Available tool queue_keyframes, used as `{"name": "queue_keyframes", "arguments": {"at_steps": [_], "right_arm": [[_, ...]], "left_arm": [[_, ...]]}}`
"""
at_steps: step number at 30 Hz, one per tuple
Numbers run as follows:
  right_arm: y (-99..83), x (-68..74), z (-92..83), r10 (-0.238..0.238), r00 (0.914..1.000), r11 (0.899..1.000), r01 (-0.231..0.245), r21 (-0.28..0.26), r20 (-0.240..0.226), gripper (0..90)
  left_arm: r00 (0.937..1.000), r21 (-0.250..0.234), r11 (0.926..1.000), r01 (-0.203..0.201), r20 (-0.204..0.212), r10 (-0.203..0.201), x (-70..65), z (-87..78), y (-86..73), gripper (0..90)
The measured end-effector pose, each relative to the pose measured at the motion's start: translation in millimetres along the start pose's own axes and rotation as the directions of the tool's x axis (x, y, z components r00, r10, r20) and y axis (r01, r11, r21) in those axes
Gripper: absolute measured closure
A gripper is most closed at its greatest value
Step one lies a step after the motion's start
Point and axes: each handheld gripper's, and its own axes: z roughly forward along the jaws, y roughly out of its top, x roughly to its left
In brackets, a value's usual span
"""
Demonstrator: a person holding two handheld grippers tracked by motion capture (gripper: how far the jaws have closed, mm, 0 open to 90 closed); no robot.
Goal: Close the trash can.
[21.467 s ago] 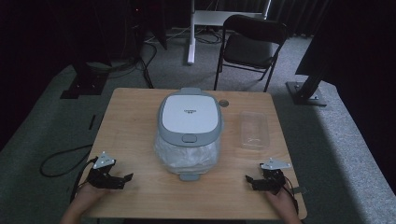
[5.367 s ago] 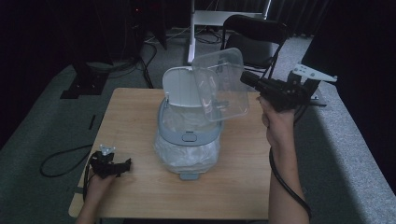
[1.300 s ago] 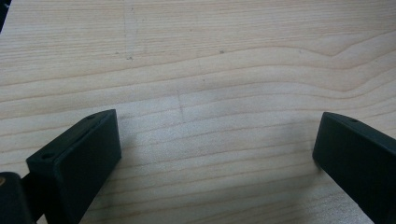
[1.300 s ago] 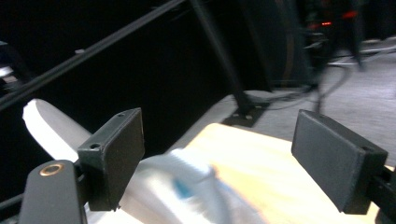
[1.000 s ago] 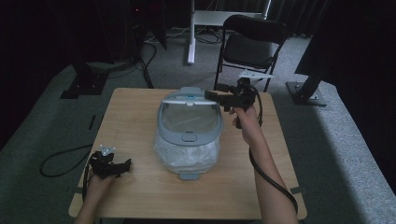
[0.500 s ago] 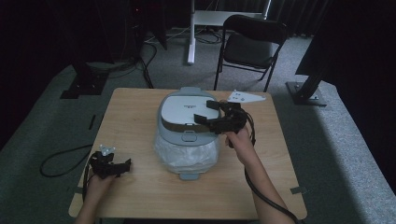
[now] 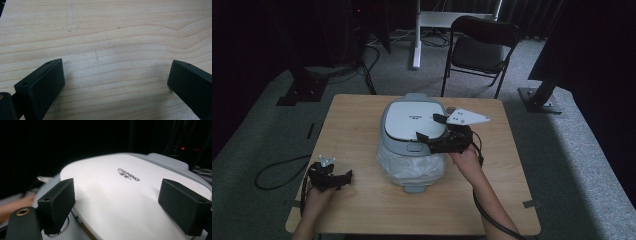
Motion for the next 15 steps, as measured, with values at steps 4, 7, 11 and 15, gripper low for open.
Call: {"name": "queue_keyframes", "arguments": {"at_steps": [4, 7, 11, 15], "right_arm": [[-2.8, 7.6, 0.3, -0.031, 0.9982, 0.999, 0.03, 0.02, 0.052, 12.2], [-1.7, 8.9, 0.5, -0.027, 0.9977, 0.999, 0.025, 0.029, 0.062, 12.1], [0.5, 11.3, 2.6, -0.033, 0.9976, 0.999, 0.03, 0.042, 0.061, 10.3], [3.1, 18.8, 4.9, -0.082, 0.9933, 0.994, 0.076, 0.077, 0.081, 10.1]], "left_arm": [[1.0, 0.0, 1.0, 0.0, 0.0, 0.0, 0.0, 0.0, 0.0, 1.8], [1.0, 0.001, 1.0, 0.0, 0.0, 0.0, 0.0, 0.0, 0.0, 1.8], [1.0, 0.001, 1.0, 0.0, 0.0, 0.0, 0.0, 0.0, 0.1, 1.8], [1.0, 0.0, 1.0, 0.001, -0.001, -0.001, 0.0, 0.1, 0.1, 1.8]]}}
